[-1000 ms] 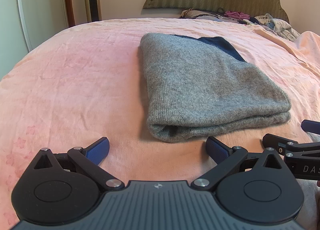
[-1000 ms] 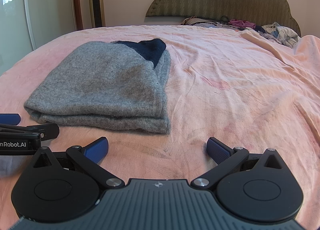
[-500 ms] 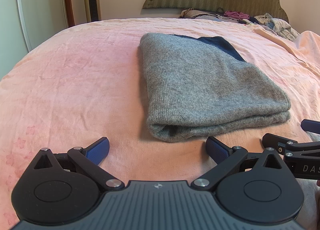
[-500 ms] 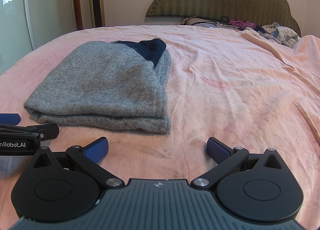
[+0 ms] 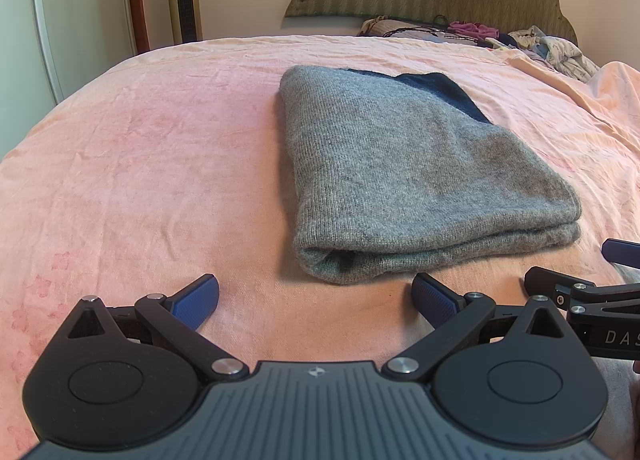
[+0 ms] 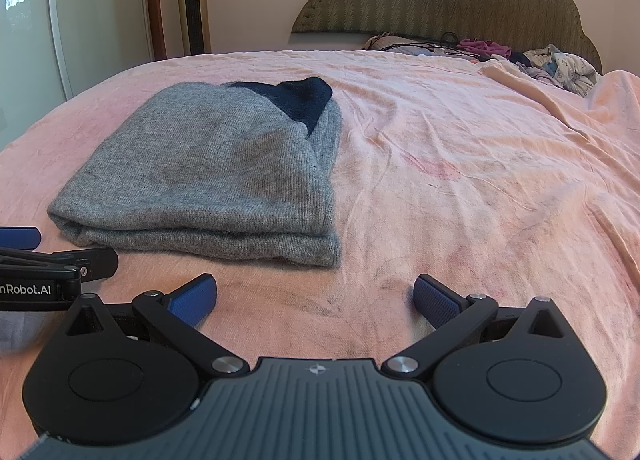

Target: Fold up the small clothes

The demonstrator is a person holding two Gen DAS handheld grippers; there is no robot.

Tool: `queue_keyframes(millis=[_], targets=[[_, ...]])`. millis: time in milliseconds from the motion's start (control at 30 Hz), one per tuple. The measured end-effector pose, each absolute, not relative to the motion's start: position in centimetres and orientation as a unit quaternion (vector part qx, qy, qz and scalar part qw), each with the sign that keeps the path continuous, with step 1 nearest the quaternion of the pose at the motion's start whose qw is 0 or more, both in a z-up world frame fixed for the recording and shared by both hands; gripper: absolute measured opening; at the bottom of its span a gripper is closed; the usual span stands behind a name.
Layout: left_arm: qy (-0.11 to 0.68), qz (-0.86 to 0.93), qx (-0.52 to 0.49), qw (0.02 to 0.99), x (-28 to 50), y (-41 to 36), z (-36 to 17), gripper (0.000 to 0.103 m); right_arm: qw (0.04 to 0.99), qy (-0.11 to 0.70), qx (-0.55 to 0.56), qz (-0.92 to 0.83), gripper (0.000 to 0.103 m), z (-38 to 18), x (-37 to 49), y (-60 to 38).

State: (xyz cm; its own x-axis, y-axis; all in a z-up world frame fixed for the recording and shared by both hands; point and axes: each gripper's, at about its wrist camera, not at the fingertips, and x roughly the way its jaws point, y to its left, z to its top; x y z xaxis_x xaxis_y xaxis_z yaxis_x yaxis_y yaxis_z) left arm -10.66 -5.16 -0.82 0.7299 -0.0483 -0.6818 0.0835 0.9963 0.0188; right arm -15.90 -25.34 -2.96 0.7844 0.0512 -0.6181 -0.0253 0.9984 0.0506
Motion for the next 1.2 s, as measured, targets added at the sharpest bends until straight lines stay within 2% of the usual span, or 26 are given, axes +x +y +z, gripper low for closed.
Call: queue_keyframes(millis=[1200], targets=[[0.367,-0.034,0.027,0.929,-10.48,-5.05,-1.0,0.103,0.944,0.328,0.02,0.02,0.103,-2.96,-15.88,-25.31]])
